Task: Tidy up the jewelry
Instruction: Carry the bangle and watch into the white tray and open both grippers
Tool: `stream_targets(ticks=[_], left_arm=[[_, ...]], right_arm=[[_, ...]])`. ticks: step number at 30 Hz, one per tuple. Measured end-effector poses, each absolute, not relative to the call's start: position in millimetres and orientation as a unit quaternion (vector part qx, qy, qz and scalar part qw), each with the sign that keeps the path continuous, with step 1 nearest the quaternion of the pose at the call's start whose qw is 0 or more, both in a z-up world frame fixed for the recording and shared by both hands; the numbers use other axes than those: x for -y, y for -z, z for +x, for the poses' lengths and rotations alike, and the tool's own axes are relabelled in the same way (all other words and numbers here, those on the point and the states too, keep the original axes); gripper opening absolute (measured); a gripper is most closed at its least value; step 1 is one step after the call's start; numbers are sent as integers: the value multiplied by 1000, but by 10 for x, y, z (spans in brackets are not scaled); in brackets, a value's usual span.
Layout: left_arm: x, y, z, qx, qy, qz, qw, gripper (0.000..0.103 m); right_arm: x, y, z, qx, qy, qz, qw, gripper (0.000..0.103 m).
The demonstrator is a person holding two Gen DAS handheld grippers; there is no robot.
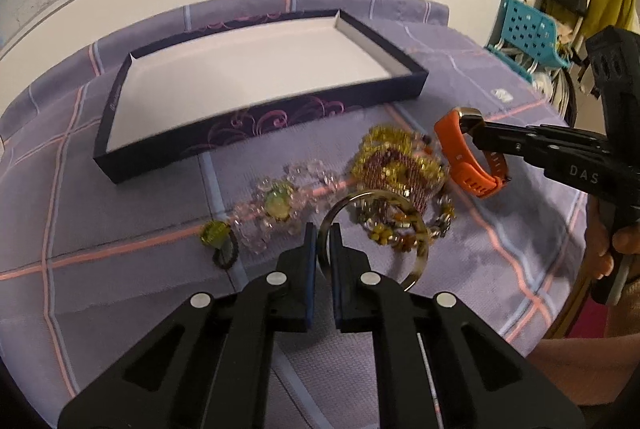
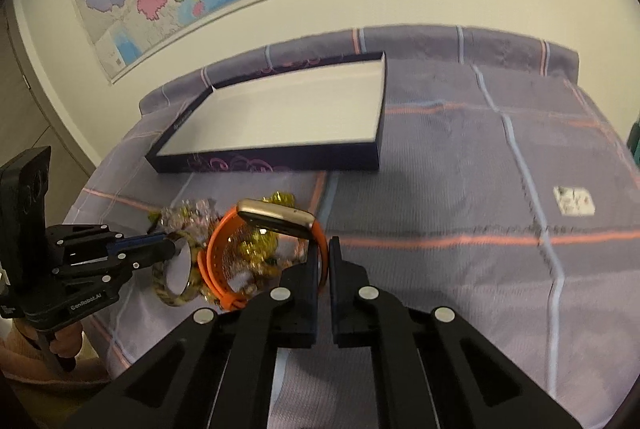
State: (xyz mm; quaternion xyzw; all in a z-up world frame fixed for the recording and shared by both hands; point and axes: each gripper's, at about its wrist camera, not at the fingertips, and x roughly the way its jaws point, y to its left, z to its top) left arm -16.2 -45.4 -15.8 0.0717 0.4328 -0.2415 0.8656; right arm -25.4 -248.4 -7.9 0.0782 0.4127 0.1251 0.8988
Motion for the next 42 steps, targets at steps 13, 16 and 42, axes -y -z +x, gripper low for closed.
stream_targets(ticks=[13,16,42], left_arm=[[87,-372,378,-393,208,27,895,7],[35,-414,639,-391,191,25,900,7],[-15,97,2400,-473,106,3,875,7]], right_arm=[[2388,-254,365,-385,-135,42,912,4],[2353,-295,596,-382,-130,31,914,4],[2051,166,2231,-480,-85,-13,873,4]])
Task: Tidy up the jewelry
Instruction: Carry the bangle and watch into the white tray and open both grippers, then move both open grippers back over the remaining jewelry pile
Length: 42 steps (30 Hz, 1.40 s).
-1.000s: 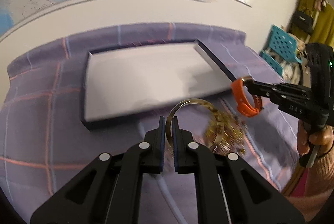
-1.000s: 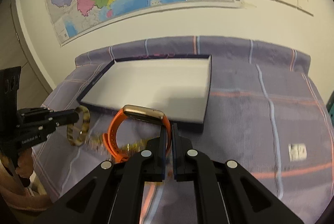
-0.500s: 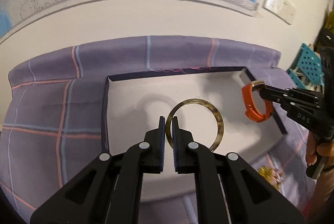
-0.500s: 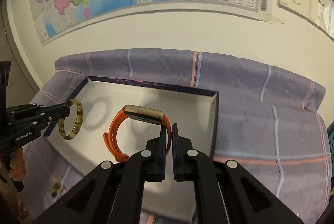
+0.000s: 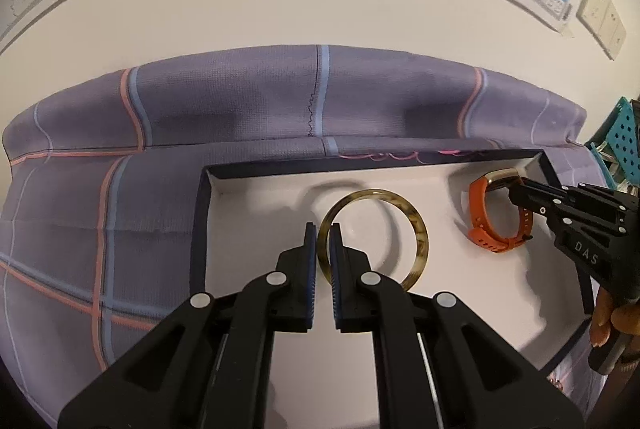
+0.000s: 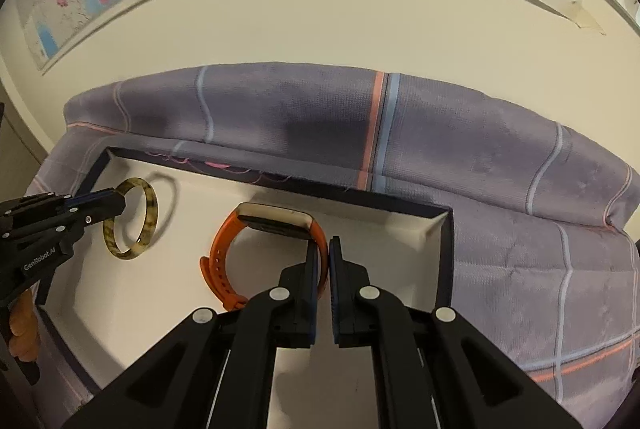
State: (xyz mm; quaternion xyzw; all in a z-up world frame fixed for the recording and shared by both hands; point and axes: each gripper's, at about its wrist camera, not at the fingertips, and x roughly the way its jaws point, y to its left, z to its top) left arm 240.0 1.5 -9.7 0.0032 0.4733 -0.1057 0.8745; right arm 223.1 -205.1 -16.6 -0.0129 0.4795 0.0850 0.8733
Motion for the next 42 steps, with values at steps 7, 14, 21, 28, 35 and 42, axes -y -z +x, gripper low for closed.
stream_targets(ticks=[7,14,21,28,35,42], left_arm=[[7,180,2579,-493,93,-6,865,7],[24,181,2644,-502,81,-9,861,8],[-48,41,2497,-465,81,-11,882,28],[-163,-346,1733,-380,117,21,917,36],[-109,-260,965,-373,167,53,911,37],[-166,-15,479,-389,186,49,901,37]], right_arm=[[1974,185,2340,-483,-68,-22,873,4],[1952,139,2297,-467,-57,-23,882,19],[2127,-129,1888,-420,-94,9,903,30],[2304,-330,1074,-389,-172,23,905,37],[2158,-104,375,-413,-212,6,886,37],[1992,129,-15,-434,-225,3,872,36]])
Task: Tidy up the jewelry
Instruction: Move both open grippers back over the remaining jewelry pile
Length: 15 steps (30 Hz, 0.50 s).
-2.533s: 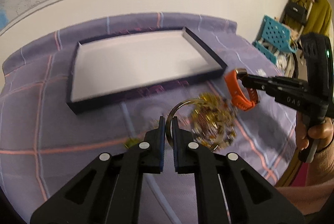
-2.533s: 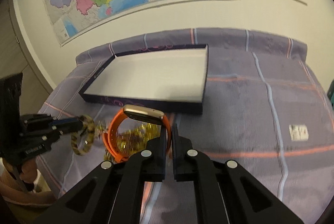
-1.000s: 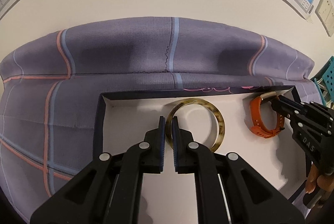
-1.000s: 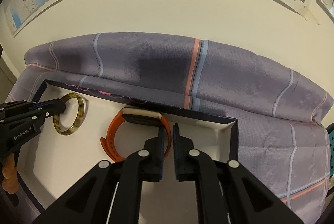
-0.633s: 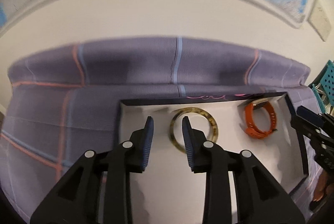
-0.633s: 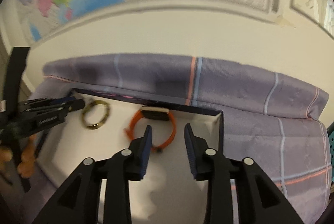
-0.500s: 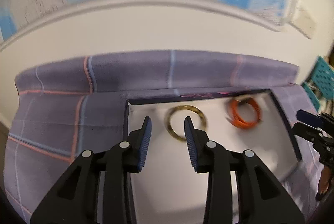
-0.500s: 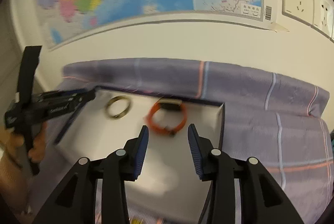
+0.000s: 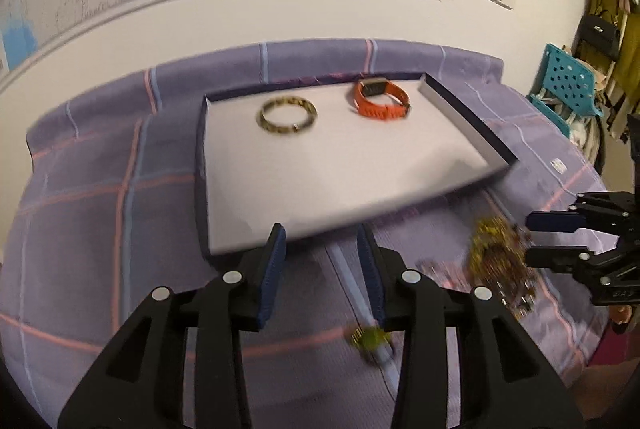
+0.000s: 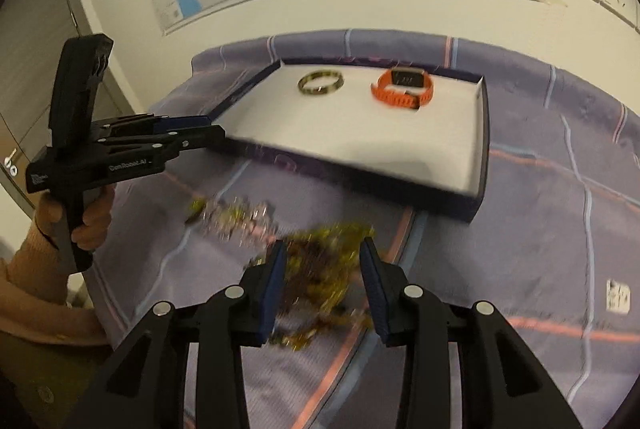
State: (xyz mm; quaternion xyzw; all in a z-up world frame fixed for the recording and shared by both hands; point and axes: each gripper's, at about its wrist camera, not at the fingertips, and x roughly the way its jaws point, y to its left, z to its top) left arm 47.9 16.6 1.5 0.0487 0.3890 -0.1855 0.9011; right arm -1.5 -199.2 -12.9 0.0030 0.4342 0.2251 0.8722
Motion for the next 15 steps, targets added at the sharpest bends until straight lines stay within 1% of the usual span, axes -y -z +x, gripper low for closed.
stream_targets(ticks=[5,10,13,14,15], left_arm=[[-131,53,195,-379,204,55,901,37],[-83,164,19,-387,225,75,891,37],[-71,189,-53,-388,227,85,889,39],[-73,194,-77,-388,228,86,889,41],[-80,196,-90,-388,228,85,889,41]], right_arm=[[1984,184,-137,-439,-222,9,871,36],[1904,180,-183,-436,-223,2,872,36],[1868,195,-166,-434,-216,-7,875,36],[1869,202,-150,-434,-214,-8,875,35],[1871,210,-135,-435,-208,-10,876,32]])
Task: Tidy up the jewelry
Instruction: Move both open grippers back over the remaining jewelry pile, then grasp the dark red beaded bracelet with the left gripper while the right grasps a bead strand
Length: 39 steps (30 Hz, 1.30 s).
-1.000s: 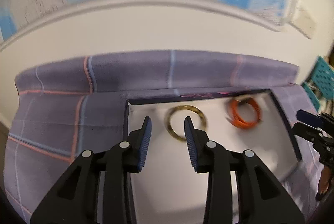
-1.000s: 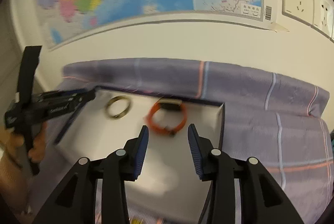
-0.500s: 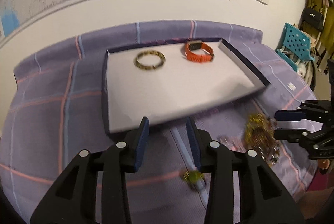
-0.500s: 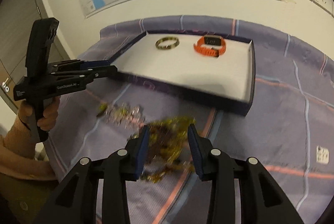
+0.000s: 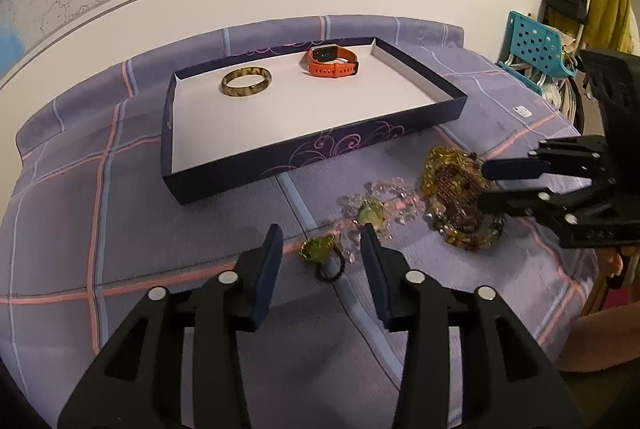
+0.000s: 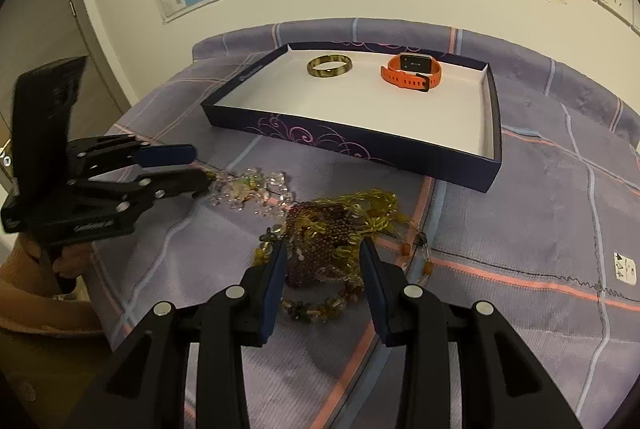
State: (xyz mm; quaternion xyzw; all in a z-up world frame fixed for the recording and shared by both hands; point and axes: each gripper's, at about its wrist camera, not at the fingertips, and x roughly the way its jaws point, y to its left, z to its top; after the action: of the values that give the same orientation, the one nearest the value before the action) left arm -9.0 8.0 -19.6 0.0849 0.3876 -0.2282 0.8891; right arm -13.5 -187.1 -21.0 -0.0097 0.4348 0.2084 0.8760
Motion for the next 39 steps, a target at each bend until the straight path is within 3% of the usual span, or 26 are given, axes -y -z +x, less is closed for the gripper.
stream_targets(ticks=[1,3,5,13,17,22,26,31,39], left_arm=[[-87,203,-106,-388,228,84,889,41],[-96,216,-129,-390,227,82,889,41],[-91,216,-136,-390,227,81,889,41],[-155,191,-151,-385,233,68,891,41],[-195,179,-156,-382,233,62,892,41],[-216,186,-143,-383,232,57,892,42],[-209,186,-134,-382,234,54,892,42],[-226,188,-142,-382,234,49,893,43],[-291,145,-158,-377,243,35,893,43]], right_arm=[[1873,218,-122,-435,-204,-12,877,28],[1888,212,-117,-435,-198,-17,878,7],[1899,194,-119,-436,-198,-15,878,0],[1851,-69,-211,-411,-226,-3,883,0],[1859,41,-104,-430,-199,-2,881,14],[1836,185,-3,-444,-188,-3,876,16],[1762,229,26,-448,-178,-25,876,23],[1784,188,-13,-442,-180,-25,878,7],[1809,-108,-130,-411,-215,9,886,7]])
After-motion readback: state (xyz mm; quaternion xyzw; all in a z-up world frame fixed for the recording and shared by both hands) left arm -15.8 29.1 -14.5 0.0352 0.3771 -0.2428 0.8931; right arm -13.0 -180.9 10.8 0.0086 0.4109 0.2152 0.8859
